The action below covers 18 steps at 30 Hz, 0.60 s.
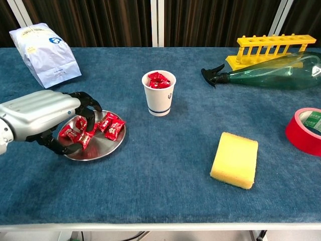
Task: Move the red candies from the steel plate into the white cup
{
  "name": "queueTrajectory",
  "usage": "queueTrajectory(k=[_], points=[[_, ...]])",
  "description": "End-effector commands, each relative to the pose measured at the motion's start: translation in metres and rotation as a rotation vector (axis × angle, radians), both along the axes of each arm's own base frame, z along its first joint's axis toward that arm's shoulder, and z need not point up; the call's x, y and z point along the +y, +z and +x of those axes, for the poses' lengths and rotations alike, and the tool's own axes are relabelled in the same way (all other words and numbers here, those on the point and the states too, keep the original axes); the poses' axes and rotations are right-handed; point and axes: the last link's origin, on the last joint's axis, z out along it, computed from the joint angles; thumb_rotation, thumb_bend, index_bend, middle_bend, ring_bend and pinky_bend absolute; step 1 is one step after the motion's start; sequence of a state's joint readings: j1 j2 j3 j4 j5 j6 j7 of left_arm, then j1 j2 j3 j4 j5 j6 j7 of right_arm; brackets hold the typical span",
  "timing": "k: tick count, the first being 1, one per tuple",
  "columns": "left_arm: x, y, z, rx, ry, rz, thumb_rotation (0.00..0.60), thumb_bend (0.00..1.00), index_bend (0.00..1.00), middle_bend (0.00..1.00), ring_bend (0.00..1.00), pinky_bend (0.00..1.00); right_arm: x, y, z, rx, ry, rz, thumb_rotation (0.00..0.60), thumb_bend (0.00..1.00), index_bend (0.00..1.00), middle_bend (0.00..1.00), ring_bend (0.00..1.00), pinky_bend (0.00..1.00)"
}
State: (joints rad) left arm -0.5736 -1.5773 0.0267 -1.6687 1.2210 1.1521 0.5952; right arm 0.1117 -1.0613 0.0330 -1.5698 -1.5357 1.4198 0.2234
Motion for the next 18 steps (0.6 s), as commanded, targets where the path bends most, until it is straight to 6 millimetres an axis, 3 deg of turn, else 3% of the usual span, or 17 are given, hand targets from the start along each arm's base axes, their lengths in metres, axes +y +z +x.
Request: queueTrajectory(k=[1,10,18], points=[[0.002,0.009,0.009,-0.043,-0.01,0.021,0.6,0.33,0.59,0.16,0.06,0.16,0.0,0.0,0.0,-0.001,0.001,0.001,0.6,0.28,0.01,0.0,0.0,0.0],[0.025,0.043,0.059,-0.193,-0.067,0.102,0.6,0.32,0.59,0.18,0.06,0.16,0.0,-0.001,0.0,0.001,0.002,0.004,0.6,0.28,0.01,0.0,0.0,0.0],[0.057,0.025,0.108,-0.205,-0.142,0.155,0.6,0.32,0.58,0.18,0.06,0.16,0.0,-0.002,0.001,0.009,0.006,0.01,0.6,0.28,0.01,0.0,0.0,0.0]])
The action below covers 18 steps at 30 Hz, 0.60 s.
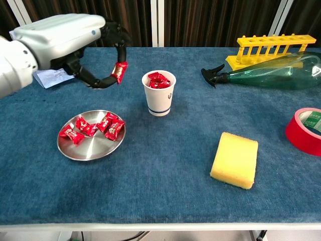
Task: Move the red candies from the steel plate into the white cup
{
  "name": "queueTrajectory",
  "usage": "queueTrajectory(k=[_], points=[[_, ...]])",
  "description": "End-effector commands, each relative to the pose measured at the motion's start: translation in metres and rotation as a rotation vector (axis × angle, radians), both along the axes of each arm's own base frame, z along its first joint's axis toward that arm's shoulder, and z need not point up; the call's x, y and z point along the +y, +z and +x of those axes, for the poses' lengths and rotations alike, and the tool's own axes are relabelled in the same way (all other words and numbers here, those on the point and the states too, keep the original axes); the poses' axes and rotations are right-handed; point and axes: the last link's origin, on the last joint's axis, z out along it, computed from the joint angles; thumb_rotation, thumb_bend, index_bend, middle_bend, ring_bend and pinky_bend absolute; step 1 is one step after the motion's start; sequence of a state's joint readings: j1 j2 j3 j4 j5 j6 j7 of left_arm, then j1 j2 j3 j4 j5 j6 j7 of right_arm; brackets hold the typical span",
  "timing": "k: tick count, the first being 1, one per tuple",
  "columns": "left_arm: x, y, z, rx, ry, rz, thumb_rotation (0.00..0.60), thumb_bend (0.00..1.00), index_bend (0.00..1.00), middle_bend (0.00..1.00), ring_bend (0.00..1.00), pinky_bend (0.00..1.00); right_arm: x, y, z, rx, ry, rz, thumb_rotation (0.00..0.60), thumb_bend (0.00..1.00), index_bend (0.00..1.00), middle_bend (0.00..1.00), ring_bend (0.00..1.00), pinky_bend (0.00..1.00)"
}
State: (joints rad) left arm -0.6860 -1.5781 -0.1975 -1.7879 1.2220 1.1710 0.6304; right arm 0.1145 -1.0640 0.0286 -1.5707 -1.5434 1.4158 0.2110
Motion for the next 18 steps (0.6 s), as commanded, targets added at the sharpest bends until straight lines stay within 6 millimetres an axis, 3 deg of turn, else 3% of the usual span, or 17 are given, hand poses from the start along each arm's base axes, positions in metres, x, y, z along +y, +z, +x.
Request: queueTrajectory(k=[1,8,14,18], points=[[0.02,-0.015,0.023,-0.005,-0.005,0.022,0.6,0.33,0.58,0.18,0.06,0.16,0.0,0.001,0.0,-0.003,0.0,-0.004,0.6,0.28,0.01,0.0,0.0,0.0],[0.044,-0.043,0.034,-0.004,0.043,0.023,0.6,0.33,0.58,0.18,0.06,0.16,-0.005,0.002,-0.003,-0.008,-0.015,0.002,0.6,0.28,0.01,0.0,0.0,0.0],[0.05,-0.055,0.034,0.003,0.072,0.013,0.6,0.33,0.57,0.18,0.06,0.16,-0.005,0.004,-0.003,-0.015,-0.015,-0.004,0.6,0.28,0.01,0.0,0.0,0.0],[0.052,-0.058,0.033,0.014,0.078,0.01,0.6,0.32,0.49,0.18,0.06,0.16,-0.004,0.004,-0.003,-0.016,-0.012,-0.005,0.6,0.28,0.01,0.0,0.0,0.0]])
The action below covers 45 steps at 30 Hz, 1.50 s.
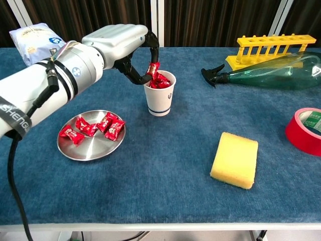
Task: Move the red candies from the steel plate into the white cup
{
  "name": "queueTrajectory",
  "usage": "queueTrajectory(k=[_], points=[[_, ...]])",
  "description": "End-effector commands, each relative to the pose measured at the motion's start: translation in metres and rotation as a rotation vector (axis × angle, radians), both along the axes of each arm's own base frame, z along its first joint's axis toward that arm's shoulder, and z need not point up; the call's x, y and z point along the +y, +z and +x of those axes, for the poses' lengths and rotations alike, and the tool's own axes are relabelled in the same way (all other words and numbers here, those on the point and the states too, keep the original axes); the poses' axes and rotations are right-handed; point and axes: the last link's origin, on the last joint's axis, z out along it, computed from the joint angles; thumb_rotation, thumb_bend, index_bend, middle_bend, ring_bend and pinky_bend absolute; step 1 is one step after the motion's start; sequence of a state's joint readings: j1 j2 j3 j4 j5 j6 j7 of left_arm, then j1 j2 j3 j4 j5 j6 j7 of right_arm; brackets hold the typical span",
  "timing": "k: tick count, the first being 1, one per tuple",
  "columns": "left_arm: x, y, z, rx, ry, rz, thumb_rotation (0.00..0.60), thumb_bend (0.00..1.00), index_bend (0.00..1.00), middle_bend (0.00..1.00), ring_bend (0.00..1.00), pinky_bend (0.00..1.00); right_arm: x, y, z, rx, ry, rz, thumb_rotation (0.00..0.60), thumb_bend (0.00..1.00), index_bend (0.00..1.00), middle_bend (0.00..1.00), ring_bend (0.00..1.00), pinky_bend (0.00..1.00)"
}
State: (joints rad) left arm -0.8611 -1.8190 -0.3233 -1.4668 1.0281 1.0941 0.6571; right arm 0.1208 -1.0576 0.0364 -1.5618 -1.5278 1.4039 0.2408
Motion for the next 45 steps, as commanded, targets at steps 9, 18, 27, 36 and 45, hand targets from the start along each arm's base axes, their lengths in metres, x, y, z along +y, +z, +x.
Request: queueTrajectory(k=[9,18,27,36,45], points=[[-0.004,0.006,-0.007,0.02,0.006,-0.005,0.6,0.32,0.2,0.18,0.06,0.16,0.0,-0.001,0.0,0.005,0.001,0.004,0.6,0.28,0.01,0.0,0.0,0.0],[-0.03,0.041,-0.044,0.069,0.041,0.005,0.6,0.32,0.26,0.18,0.06,0.16,0.001,0.0,0.0,-0.002,0.002,-0.004,0.6,0.28,0.01,0.0,0.0,0.0],[-0.065,0.062,-0.102,0.107,0.14,-0.068,0.6,0.32,0.34,0.18,0.06,0.16,0.003,-0.002,0.002,0.006,0.005,0.0,0.6,0.28,0.01,0.0,0.0,0.0],[-0.083,0.053,-0.128,0.172,0.15,-0.14,0.6,0.31,0.35,0.17,0.06,0.16,0.002,-0.005,0.002,0.013,0.005,0.006,0.6,0.28,0.01,0.0,0.0,0.0],[-0.09,0.044,-0.139,0.222,0.133,-0.156,0.6,0.31,0.38,0.16,0.06,0.16,0.002,-0.005,0.002,0.016,0.002,0.008,0.6,0.28,0.01,0.0,0.0,0.0]])
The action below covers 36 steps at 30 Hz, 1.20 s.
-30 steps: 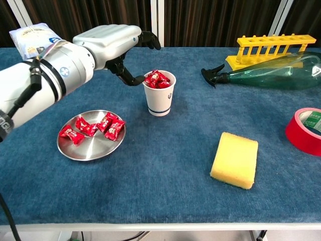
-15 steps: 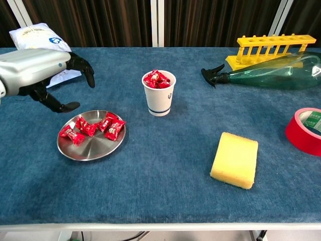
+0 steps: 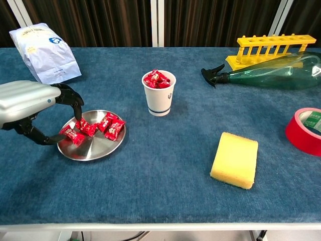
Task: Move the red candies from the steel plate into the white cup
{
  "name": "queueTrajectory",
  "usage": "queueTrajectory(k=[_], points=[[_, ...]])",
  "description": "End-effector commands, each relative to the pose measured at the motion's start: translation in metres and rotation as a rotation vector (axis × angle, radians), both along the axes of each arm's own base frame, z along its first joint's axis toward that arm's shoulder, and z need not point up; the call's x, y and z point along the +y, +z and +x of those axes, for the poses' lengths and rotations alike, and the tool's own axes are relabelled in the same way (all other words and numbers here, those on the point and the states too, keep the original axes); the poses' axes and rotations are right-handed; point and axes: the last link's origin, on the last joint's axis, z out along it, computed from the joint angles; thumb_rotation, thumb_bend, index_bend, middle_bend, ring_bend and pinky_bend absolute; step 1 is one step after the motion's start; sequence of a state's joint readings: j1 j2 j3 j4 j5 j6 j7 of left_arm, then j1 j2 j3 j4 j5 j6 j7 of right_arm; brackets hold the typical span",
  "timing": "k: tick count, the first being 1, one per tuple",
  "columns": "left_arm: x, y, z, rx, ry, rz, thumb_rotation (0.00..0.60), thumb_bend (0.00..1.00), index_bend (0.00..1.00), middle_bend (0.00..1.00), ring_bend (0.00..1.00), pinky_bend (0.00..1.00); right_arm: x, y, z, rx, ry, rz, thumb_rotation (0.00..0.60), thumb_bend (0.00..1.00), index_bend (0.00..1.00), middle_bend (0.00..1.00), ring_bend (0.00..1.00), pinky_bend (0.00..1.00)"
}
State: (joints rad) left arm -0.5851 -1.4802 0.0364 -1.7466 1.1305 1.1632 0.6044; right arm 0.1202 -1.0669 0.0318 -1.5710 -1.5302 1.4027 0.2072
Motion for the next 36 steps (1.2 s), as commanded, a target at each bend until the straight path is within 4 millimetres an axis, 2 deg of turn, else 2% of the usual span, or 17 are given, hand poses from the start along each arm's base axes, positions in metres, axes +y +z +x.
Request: queueTrajectory(k=[1,7,25,36], points=[[-0.001,-0.003,-0.002,0.006,-0.004,0.0,0.6,0.31,0.39,0.16,0.06,0.16,0.0,0.0,0.0,0.001,0.0,0.0,0.6,0.28,0.01,0.0,0.0,0.0],[-0.002,-0.008,-0.006,0.014,-0.005,-0.006,0.6,0.31,0.44,0.16,0.06,0.16,0.0,0.0,0.0,0.002,0.0,-0.001,0.6,0.28,0.01,0.0,0.0,0.0],[0.003,-0.019,-0.01,0.026,-0.017,-0.011,0.6,0.32,0.43,0.16,0.06,0.16,0.0,0.0,0.0,0.001,-0.003,-0.001,0.6,0.28,0.01,0.0,0.0,0.0],[0.003,-0.021,-0.007,0.002,-0.04,0.006,0.6,0.34,0.59,0.16,0.06,0.16,0.0,0.001,0.0,-0.001,-0.003,-0.005,0.6,0.28,0.01,0.0,0.0,0.0]])
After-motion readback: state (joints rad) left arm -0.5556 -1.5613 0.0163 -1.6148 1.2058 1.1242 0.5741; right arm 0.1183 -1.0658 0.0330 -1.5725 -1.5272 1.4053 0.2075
